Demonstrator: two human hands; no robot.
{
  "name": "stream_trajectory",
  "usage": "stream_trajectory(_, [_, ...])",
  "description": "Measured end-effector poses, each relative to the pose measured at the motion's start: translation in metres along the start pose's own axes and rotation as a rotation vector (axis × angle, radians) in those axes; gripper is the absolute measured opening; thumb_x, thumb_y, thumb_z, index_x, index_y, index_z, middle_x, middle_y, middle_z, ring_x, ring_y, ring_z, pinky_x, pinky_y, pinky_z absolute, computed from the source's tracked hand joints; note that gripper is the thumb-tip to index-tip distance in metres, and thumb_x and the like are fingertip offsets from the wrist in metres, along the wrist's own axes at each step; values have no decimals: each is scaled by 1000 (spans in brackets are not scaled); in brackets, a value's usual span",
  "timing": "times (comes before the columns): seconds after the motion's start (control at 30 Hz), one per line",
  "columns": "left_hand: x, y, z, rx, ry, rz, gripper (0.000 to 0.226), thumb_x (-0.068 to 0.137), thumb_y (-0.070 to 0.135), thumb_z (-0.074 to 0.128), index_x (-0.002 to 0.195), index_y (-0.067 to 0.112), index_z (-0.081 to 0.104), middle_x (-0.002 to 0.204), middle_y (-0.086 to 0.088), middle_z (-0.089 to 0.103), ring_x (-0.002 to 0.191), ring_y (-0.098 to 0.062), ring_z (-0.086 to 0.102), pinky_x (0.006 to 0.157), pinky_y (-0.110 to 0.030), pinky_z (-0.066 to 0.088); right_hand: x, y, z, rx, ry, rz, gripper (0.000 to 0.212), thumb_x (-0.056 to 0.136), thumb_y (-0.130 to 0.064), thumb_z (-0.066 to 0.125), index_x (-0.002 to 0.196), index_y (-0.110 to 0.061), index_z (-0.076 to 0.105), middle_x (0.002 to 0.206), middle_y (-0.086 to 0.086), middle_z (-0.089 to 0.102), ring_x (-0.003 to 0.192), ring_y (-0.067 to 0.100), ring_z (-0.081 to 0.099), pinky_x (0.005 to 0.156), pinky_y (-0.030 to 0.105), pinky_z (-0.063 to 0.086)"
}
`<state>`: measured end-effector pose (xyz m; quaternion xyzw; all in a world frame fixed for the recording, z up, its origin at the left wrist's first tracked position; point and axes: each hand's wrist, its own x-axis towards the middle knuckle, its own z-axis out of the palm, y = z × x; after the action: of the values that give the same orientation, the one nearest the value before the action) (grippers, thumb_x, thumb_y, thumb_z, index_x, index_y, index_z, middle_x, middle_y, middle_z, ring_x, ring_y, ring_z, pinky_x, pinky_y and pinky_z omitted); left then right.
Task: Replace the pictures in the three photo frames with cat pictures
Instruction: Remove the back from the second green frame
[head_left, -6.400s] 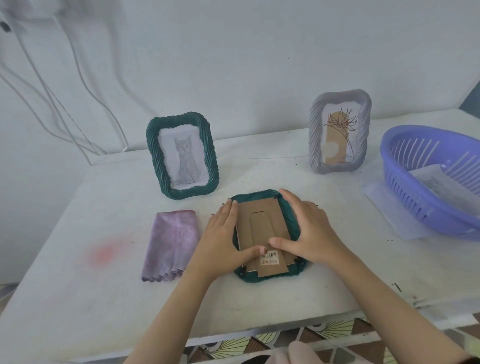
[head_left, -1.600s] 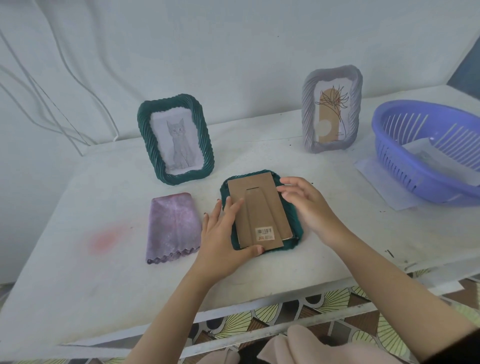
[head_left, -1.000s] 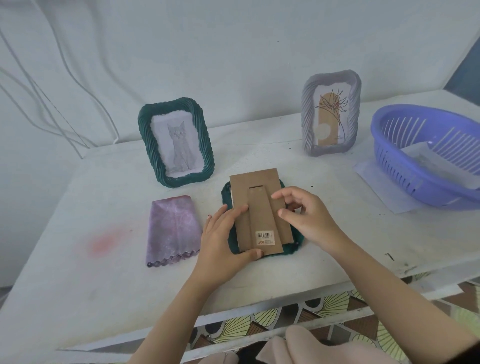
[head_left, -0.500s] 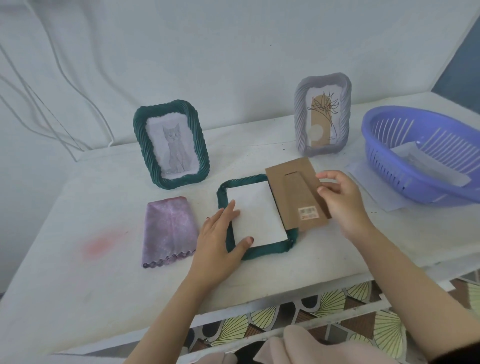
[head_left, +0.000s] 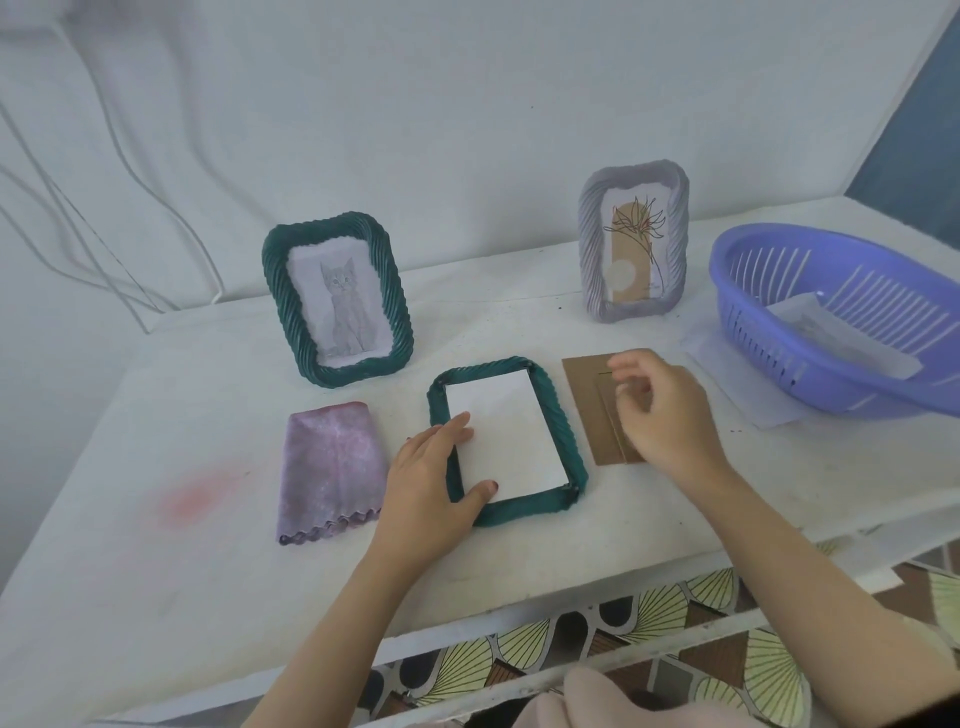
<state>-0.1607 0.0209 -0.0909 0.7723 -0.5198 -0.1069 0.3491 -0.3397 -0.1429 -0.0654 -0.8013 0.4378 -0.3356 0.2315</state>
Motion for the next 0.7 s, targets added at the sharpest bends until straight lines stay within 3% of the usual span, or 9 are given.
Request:
stream_trajectory(0.13, [-1, 2, 0, 27, 22, 3, 68, 77, 31, 70, 136, 23, 39, 135, 3, 47, 131, -16, 32, 108, -27, 22, -14, -24, 19, 50, -146, -123, 26, 84, -10, 55, 107, -21, 61, 83, -14, 65, 81, 12, 53, 74, 27, 41])
stream_trajectory(0.2, [-1, 2, -1, 34, 14, -14, 68, 78, 32, 69, 137, 23, 37, 140, 3, 42, 136, -17, 25, 110, -28, 18, -18, -29, 28, -9, -177, -175, 27, 84, -15, 57, 110, -20, 59, 85, -12, 66, 76, 14, 50, 70, 27, 38])
stream_trajectory(0.3, [-2, 0, -1, 39, -4, -38, 69, 79, 36, 67, 139, 25, 34, 144, 5, 38, 140, -16, 19, 112, -31, 16, -20, -34, 37, -159, -204, -223, 35, 84, -24, 59, 119, -19, 55, 93, -3, 68, 86, 23, 54, 75, 32, 41])
stream_trajectory(0.4, [-3, 0, 0, 35, 1, -54, 70, 79, 39, 67, 139, 27, 33, 144, 5, 38, 140, -15, 18, 112, -31, 16, -19, -40, 40, -232, -218, -201, 42, 84, -30, 61, 123, -21, 52, 95, -1, 67, 92, 24, 54, 78, 32, 39])
stream_trajectory(0.5, [-3, 0, 1, 29, 11, -62, 72, 78, 41, 67, 139, 28, 33, 144, 4, 38, 139, -15, 19, 112, -32, 17, -18, -39, 42, -112, -228, -79, 40, 80, -26, 67, 118, -22, 54, 93, -5, 63, 91, 19, 53, 76, 31, 43])
stream_trajectory(0.7, [-4, 0, 0, 36, 9, -52, 80, 73, 47, 70, 140, 25, 32, 145, 3, 37, 138, -15, 23, 110, -28, 17, -15, -36, 41, 41, -238, -28, 30, 79, -15, 68, 104, -24, 55, 71, -9, 51, 62, 5, 47, 61, 25, 39])
